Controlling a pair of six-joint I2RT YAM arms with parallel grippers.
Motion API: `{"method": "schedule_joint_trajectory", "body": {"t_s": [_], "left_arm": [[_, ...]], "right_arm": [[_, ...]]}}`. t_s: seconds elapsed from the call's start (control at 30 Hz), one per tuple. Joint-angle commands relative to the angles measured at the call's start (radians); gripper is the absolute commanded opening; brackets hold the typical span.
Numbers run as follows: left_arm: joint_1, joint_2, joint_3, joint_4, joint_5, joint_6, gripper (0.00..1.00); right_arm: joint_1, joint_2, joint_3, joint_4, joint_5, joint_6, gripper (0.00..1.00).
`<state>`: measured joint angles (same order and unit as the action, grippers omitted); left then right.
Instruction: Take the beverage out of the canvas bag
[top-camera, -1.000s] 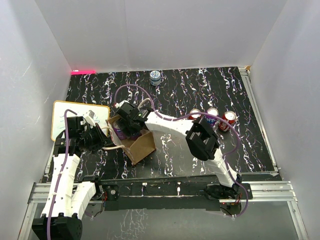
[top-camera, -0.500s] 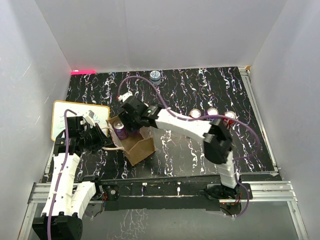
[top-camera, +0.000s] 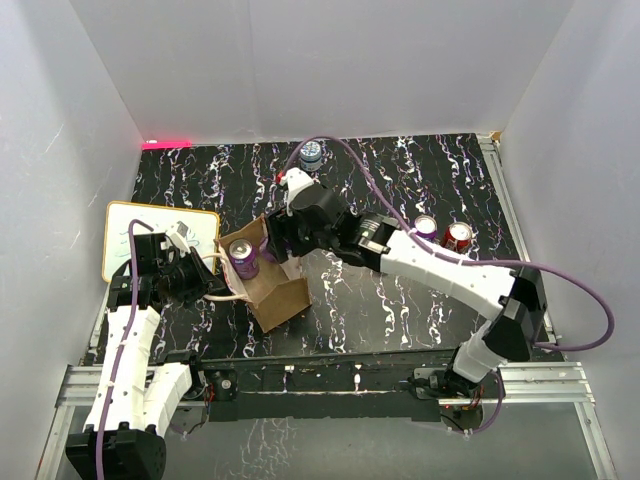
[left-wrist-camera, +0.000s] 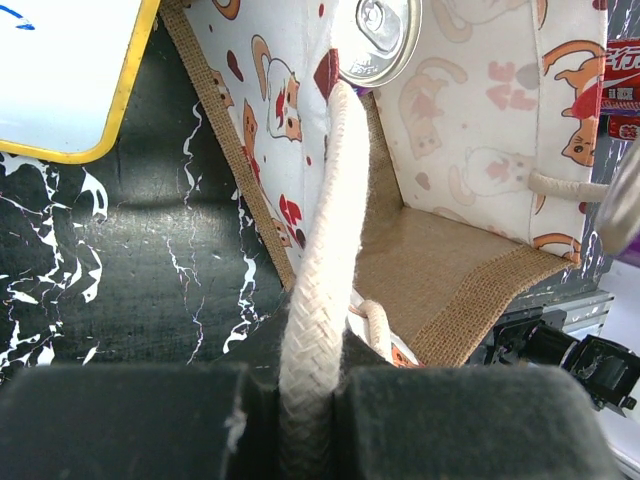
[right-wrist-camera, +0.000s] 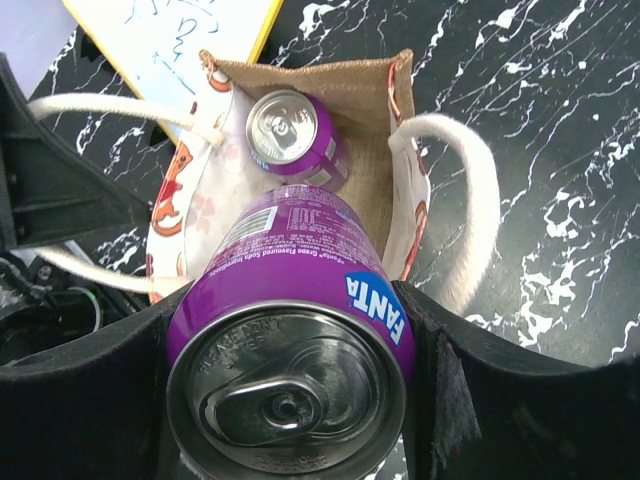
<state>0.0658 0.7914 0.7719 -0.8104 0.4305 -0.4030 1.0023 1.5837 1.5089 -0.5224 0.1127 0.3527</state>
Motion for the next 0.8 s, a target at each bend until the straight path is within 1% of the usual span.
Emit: {"method": "schedule_joint_trajectory", "body": {"t_s": [0.0,0.1,0.2,0.3,0.37,0.47,0.6,0.7,0.77], "left_arm": [[0.010,-0.004,0.001,-0.006,0.014,0.001,0.00],[0.009,-0.003,0.001,-0.006,0.014,0.002,0.00],[0.011,-0.002,0.001,-0.006,0.014,0.002,0.00],[0.011,0.000,0.001,-0.004,0.015,0.002,0.00],[0.012,0.001,0.001,-0.004,0.016,0.001,0.00],[0.012,0.002,0.000,-0.004,0.016,0.001,0.00],[0.014,0.004,0.000,-0.004,0.016,0.001,0.00],[0.015,0.005,0.000,-0.006,0.016,0.001,0.00],[0.014,0.005,-0.001,-0.005,0.016,0.001,0.00]], "right_arm": [[-0.004,-0.178,-0.013,0.141,-0.021,0.026,0.18],[-0.004,-0.269,-0.056,0.110,0.051,0.018,0.18],[-0.004,-0.365,-0.126,0.060,0.170,0.014,0.18],[-0.006,-0.481,-0.248,0.031,0.291,0.023,0.17],[-0.008,-0.536,-0.333,0.004,0.364,0.049,0.14],[-0.019,-0.588,-0.472,-0.005,0.423,0.094,0.11],[-0.064,-0.553,-0.569,0.009,0.403,0.138,0.10],[-0.120,-0.462,-0.564,0.040,0.347,0.128,0.09],[-0.156,-0.385,-0.531,0.056,0.325,0.110,0.08]]}}
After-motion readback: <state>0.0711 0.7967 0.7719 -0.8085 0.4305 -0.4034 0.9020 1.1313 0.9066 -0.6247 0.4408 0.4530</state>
